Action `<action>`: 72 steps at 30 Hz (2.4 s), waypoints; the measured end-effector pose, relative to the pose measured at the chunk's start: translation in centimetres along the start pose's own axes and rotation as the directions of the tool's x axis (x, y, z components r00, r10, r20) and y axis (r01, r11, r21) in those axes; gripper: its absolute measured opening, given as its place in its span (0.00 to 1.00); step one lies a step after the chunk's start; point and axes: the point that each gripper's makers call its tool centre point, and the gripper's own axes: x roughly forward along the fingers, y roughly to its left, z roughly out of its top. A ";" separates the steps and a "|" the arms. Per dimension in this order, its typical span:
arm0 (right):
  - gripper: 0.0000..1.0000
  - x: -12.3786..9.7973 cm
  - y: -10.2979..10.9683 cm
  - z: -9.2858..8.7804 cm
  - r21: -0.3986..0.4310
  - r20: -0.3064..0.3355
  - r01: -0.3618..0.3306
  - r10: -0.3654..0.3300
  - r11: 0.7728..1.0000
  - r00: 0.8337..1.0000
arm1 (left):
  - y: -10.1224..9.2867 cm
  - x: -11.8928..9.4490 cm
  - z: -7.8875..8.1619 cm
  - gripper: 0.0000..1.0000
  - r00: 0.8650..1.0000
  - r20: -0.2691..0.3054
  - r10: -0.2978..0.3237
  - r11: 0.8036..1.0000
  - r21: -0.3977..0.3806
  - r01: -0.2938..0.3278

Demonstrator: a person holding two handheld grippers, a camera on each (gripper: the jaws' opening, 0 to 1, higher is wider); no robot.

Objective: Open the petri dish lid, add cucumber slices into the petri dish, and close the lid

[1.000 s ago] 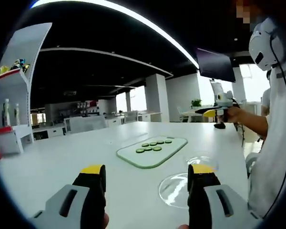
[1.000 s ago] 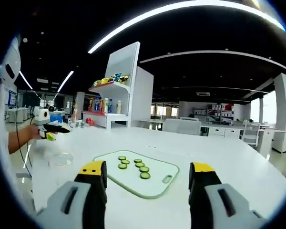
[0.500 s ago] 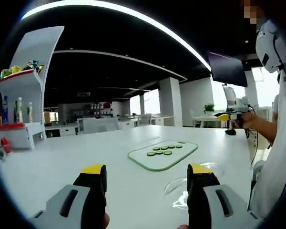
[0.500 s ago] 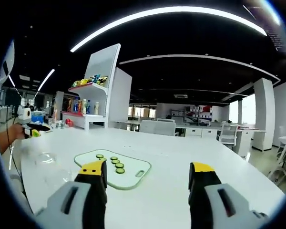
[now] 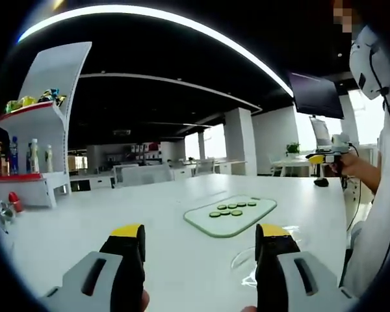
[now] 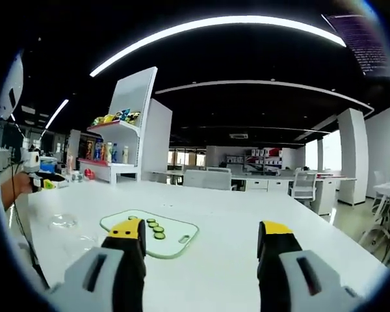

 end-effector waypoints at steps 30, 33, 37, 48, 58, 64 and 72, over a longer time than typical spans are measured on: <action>0.69 -3.3 -1.9 -1.7 0.049 -0.027 0.036 -0.035 0.998 0.999 | -0.4 -0.8 -0.5 0.70 1.000 0.004 0.026 0.999 -0.020 -0.026; 0.69 -3.3 -1.8 -0.9 0.045 -0.017 0.023 -0.022 0.999 1.000 | -0.9 -0.6 -0.4 0.70 1.000 0.004 0.008 1.000 -0.018 -0.008; 0.68 -3.0 -1.9 0.2 0.028 -0.007 -0.008 0.008 1.000 1.000 | -1.9 -0.6 -0.1 0.70 1.000 0.004 -0.016 1.000 -0.006 0.016; 0.65 0.0 0.4 3.1 -0.017 -0.021 -0.144 0.144 0.989 0.989 | -3.0 -1.0 0.1 0.70 0.999 0.009 -0.037 0.999 0.001 0.037; 0.63 3.7 4.2 3.8 -0.037 -0.085 -0.233 0.229 0.972 0.970 | -3.4 -1.7 -0.2 0.70 0.999 0.006 -0.046 0.999 0.002 0.046; 0.63 5.6 6.7 2.6 -0.051 -0.178 -0.278 0.266 0.959 0.947 | -3.8 -1.7 -0.2 0.70 0.998 0.005 -0.058 0.998 0.003 0.058; 0.62 7.8 9.2 1.4 -0.071 -0.273 -0.328 0.298 0.942 0.915 | -4.3 -1.6 -0.2 0.70 0.997 0.004 -0.074 0.997 0.007 0.074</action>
